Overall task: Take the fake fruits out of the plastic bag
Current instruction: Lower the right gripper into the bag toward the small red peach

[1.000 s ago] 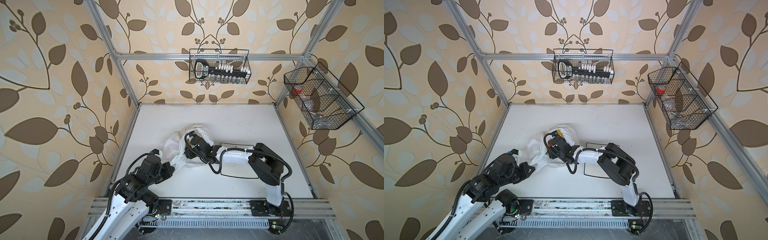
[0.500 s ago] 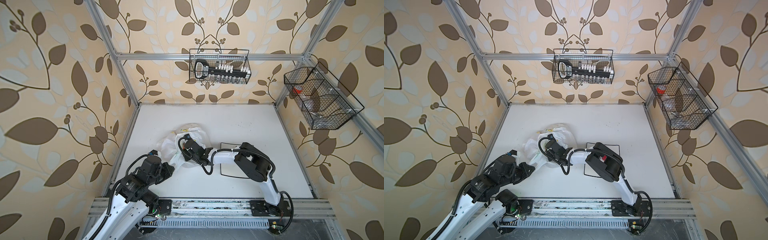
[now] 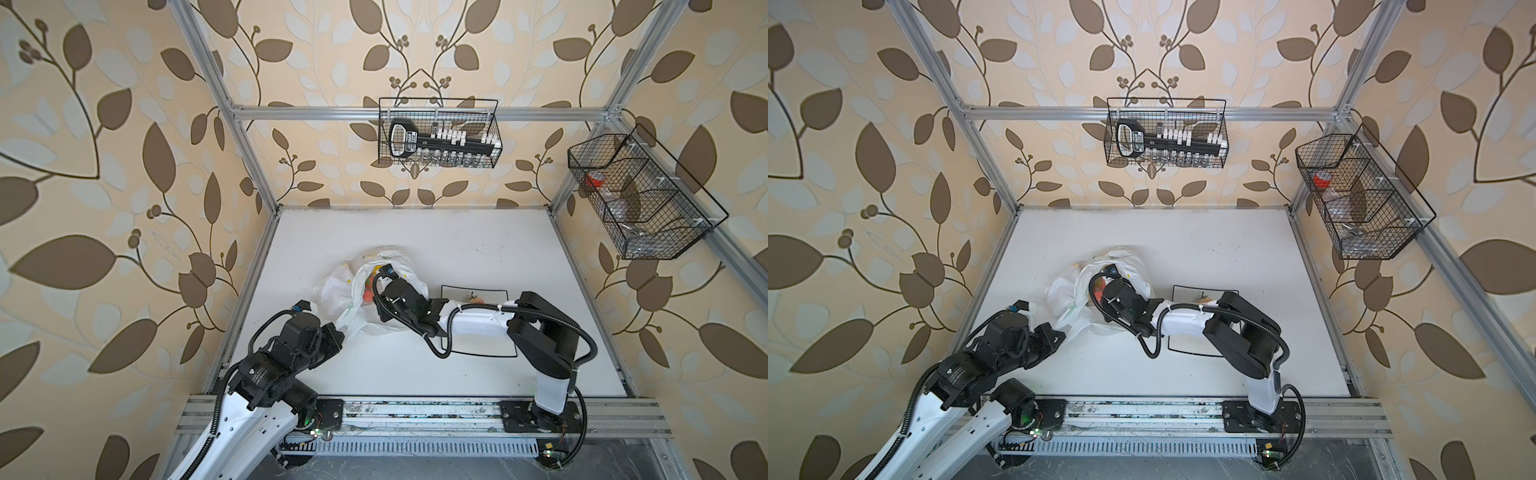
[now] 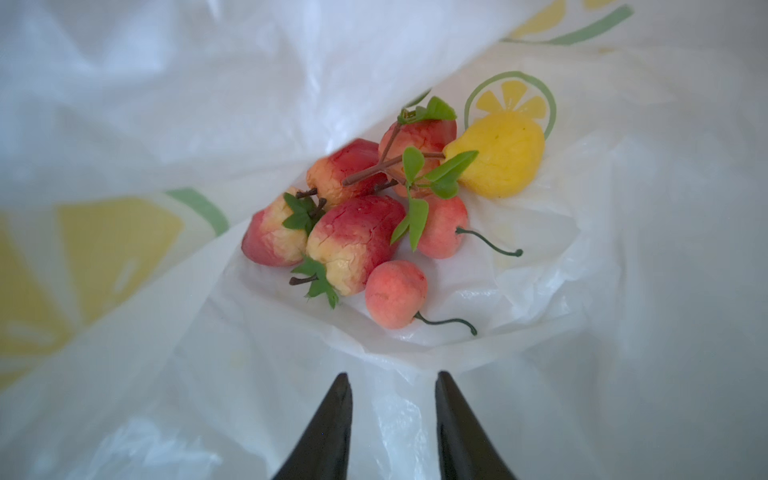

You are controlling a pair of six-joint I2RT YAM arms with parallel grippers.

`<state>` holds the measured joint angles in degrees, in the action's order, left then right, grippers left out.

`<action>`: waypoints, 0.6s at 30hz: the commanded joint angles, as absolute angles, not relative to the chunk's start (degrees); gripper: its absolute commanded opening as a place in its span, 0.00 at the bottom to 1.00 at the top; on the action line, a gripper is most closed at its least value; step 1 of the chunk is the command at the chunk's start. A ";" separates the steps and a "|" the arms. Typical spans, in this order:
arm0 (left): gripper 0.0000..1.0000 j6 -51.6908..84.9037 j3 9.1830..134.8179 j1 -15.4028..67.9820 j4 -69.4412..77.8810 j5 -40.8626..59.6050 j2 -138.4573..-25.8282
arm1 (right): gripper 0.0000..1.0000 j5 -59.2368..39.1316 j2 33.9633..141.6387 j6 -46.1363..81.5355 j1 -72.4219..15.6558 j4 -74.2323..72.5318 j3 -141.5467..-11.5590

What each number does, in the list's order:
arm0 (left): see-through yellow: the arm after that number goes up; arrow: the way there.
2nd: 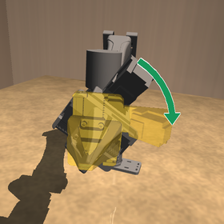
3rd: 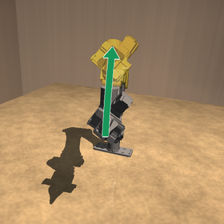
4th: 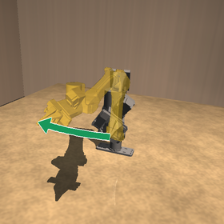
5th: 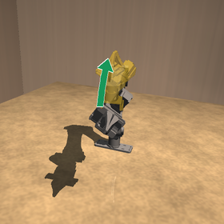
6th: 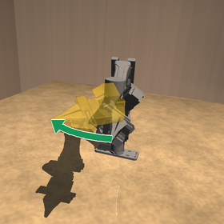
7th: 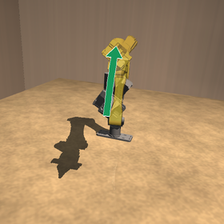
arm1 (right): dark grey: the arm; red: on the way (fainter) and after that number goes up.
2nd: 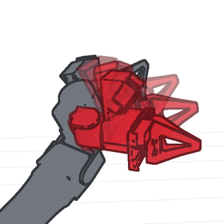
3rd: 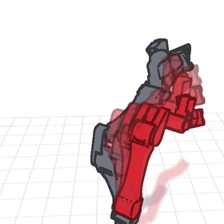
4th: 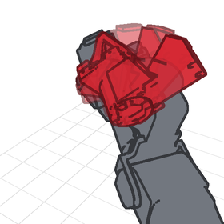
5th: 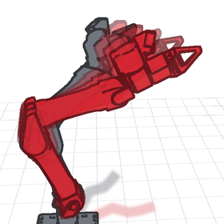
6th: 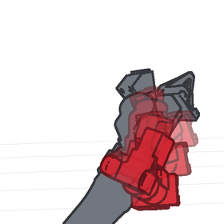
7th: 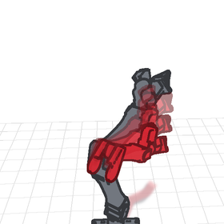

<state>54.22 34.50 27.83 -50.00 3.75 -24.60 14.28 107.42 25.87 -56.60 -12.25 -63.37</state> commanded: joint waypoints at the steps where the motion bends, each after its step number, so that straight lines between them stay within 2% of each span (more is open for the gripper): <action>1: 0.00 54.49 34.23 28.38 -50.46 1.41 -23.97 | 0.35 13.13 103.54 25.23 -56.86 -12.16 -60.52; 11: 0.00 54.32 33.83 28.32 -49.56 1.81 -23.82 | 0.35 9.00 95.56 25.21 -56.82 -10.09 -54.97; 18: 0.00 54.89 33.22 28.39 -50.93 2.17 -23.05 | 0.44 10.55 102.45 27.45 -56.67 -10.02 -60.23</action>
<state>54.28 33.50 27.83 -50.00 3.73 -23.77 10.48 98.67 26.13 -56.55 -10.37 -57.04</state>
